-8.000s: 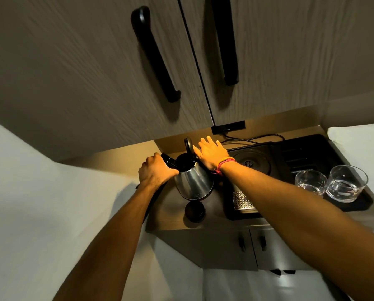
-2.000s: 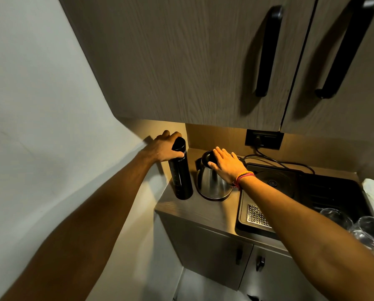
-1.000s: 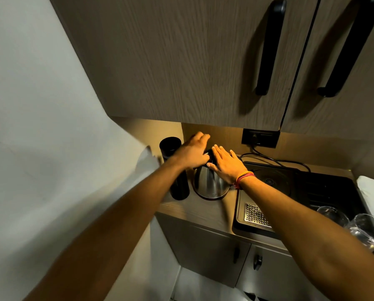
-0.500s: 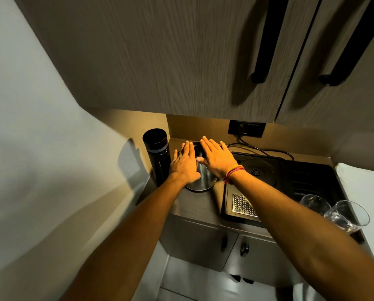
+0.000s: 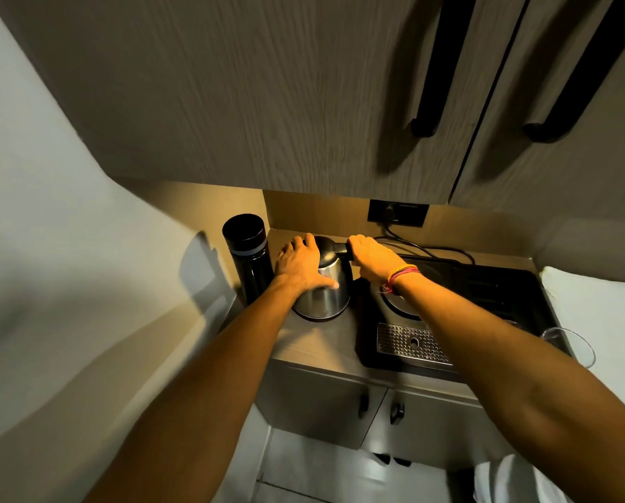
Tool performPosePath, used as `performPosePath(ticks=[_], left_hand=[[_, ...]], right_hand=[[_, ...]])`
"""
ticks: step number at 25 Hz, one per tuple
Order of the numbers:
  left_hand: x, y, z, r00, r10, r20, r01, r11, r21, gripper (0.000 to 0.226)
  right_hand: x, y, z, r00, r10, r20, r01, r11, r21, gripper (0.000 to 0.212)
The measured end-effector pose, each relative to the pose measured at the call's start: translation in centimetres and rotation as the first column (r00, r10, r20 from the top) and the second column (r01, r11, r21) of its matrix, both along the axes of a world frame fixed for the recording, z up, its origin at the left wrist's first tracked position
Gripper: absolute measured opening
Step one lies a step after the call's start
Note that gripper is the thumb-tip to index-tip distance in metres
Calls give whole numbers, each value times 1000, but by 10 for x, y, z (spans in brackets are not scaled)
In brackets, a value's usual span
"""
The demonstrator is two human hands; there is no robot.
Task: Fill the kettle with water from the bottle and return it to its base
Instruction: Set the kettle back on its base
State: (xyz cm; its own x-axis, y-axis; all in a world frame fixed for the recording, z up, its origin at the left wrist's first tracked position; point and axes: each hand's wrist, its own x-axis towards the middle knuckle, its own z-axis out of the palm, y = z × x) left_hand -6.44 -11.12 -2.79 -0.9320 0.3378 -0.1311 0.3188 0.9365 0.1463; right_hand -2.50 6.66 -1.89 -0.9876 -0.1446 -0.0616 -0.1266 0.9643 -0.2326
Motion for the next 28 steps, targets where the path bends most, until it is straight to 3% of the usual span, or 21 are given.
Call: performPosePath(ticks=[8,15,28], left_hand=[[14,11,10,995,84,-47,-75,983,169,112],[24,57,47,993,-15,-117,45,964,263,102],[50,159,46,959,-213,-186,251,943,217,99]], right_hand=[[8,8,2,980,-42,-195,32,998,-52,21],[28,61,24,938,-72,-340,74,997,-7,26],[81,161,23,926,-298,-233,287,955,-80,25]])
